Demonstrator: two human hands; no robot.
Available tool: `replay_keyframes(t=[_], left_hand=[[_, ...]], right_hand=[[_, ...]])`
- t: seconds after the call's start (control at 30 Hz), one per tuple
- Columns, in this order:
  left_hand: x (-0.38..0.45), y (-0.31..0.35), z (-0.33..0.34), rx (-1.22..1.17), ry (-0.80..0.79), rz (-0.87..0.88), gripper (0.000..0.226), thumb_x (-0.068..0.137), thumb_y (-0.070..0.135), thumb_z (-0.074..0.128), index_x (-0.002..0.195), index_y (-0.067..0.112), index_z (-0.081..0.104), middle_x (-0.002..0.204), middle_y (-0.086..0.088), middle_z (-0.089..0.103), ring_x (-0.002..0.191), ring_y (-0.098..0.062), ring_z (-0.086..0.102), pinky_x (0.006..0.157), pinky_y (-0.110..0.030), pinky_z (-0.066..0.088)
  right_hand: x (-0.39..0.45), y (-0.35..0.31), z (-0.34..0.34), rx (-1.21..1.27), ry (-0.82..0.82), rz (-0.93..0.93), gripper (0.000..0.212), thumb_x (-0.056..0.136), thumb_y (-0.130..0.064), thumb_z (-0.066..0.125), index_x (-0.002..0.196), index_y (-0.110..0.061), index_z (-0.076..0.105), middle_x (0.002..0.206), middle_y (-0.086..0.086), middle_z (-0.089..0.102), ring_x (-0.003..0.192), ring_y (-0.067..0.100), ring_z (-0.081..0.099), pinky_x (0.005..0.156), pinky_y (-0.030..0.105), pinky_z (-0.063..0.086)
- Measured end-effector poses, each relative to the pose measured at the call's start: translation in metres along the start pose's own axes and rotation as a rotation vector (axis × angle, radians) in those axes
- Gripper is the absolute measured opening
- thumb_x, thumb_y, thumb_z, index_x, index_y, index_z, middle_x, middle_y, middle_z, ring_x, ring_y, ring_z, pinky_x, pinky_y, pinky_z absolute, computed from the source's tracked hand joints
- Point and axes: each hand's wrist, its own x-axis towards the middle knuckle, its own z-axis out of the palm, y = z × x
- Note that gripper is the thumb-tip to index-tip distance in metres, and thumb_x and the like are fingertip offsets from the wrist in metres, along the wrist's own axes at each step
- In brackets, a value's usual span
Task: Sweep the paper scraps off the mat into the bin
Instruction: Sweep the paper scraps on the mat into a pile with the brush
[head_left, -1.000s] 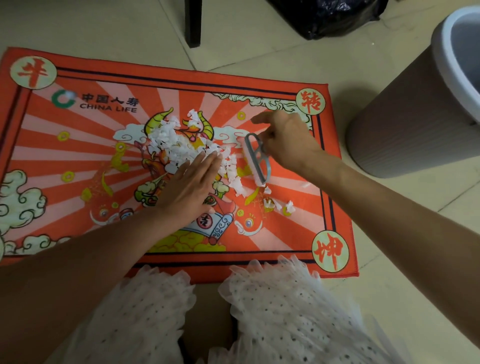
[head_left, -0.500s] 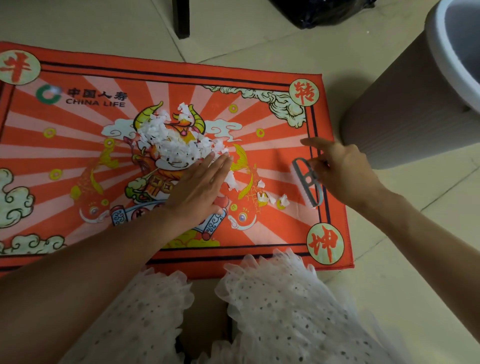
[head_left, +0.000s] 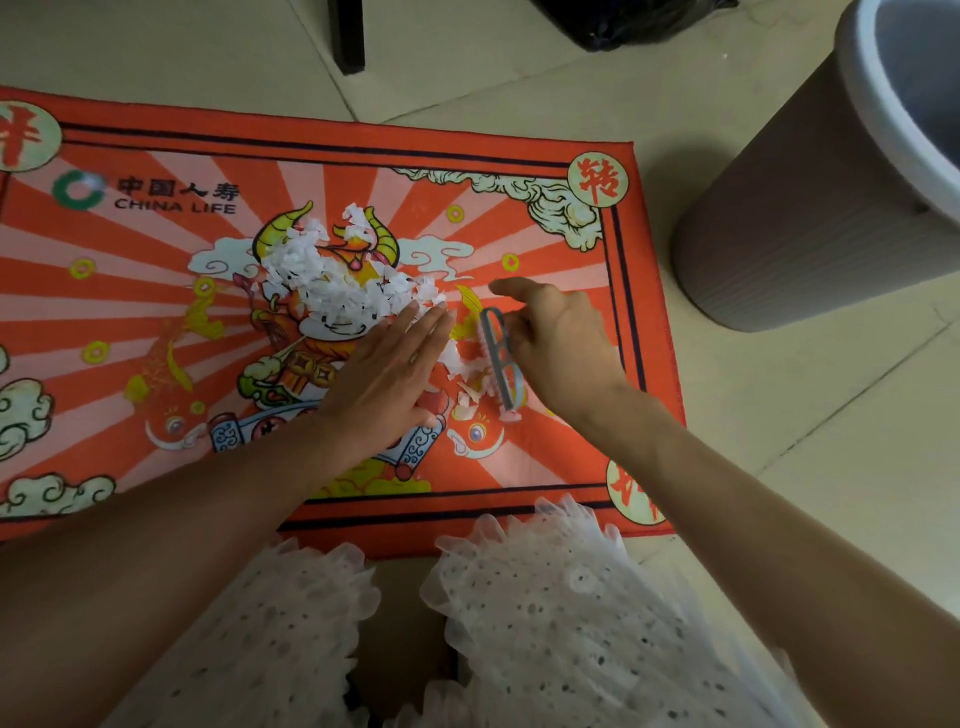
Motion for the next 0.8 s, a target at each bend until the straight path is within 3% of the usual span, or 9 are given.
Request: replay_keyframes(t=[0.2, 0.37, 0.5, 0.63, 0.8], left_hand=[[0.000, -0.001, 0.000, -0.003, -0.002, -0.006, 0.116, 0.073, 0.041, 0.079, 0.155, 0.008, 0.004, 0.163, -0.010, 0.005, 0.150, -0.031, 0.003, 0.121, -0.045, 0.010], [-0.002, -0.001, 0.001, -0.024, 0.012, -0.012, 0.116, 0.075, 0.043, 0.077, 0.155, 0.010, 0.000, 0.163, -0.009, 0.002, 0.150, -0.029, -0.001, 0.119, -0.040, 0.003], [-0.003, -0.003, 0.001, -0.023, 0.011, -0.010, 0.116, 0.075, 0.044, 0.077, 0.155, 0.011, 0.000, 0.163, -0.008, 0.003, 0.150, -0.029, 0.001, 0.120, -0.042, 0.007], [-0.003, -0.002, 0.001, -0.035, 0.010, -0.013, 0.117, 0.074, 0.043, 0.078, 0.155, 0.012, 0.000, 0.163, -0.007, 0.003, 0.150, -0.028, 0.002, 0.120, -0.044, 0.010], [-0.002, -0.001, 0.000, -0.031, 0.009, -0.009, 0.117, 0.075, 0.045, 0.076, 0.155, 0.013, -0.002, 0.164, -0.006, 0.001, 0.151, -0.027, 0.000, 0.120, -0.043, 0.009]], right_hand=[[0.013, -0.017, 0.011, 0.006, -0.002, -0.021, 0.043, 0.095, -0.012, 0.045, 0.136, -0.017, 0.055, 0.112, 0.022, 0.067, 0.104, 0.040, 0.064, 0.085, 0.042, 0.052], [0.013, -0.014, 0.000, 0.017, -0.002, -0.019, 0.047, 0.090, -0.003, 0.044, 0.134, -0.015, 0.056, 0.107, 0.021, 0.070, 0.102, 0.038, 0.066, 0.085, 0.044, 0.054], [0.017, 0.008, -0.027, -0.035, -0.007, 0.053, 0.049, 0.088, 0.001, 0.047, 0.133, -0.017, 0.057, 0.108, 0.016, 0.072, 0.096, 0.030, 0.070, 0.088, 0.034, 0.055], [0.026, 0.037, -0.055, -0.101, 0.007, 0.111, 0.050, 0.084, -0.002, 0.053, 0.128, -0.024, 0.061, 0.108, 0.016, 0.070, 0.100, 0.032, 0.068, 0.093, 0.044, 0.053], [0.034, 0.066, -0.074, -0.205, -0.020, 0.119, 0.046, 0.087, -0.004, 0.054, 0.127, -0.025, 0.062, 0.106, 0.017, 0.070, 0.099, 0.036, 0.068, 0.092, 0.047, 0.053]])
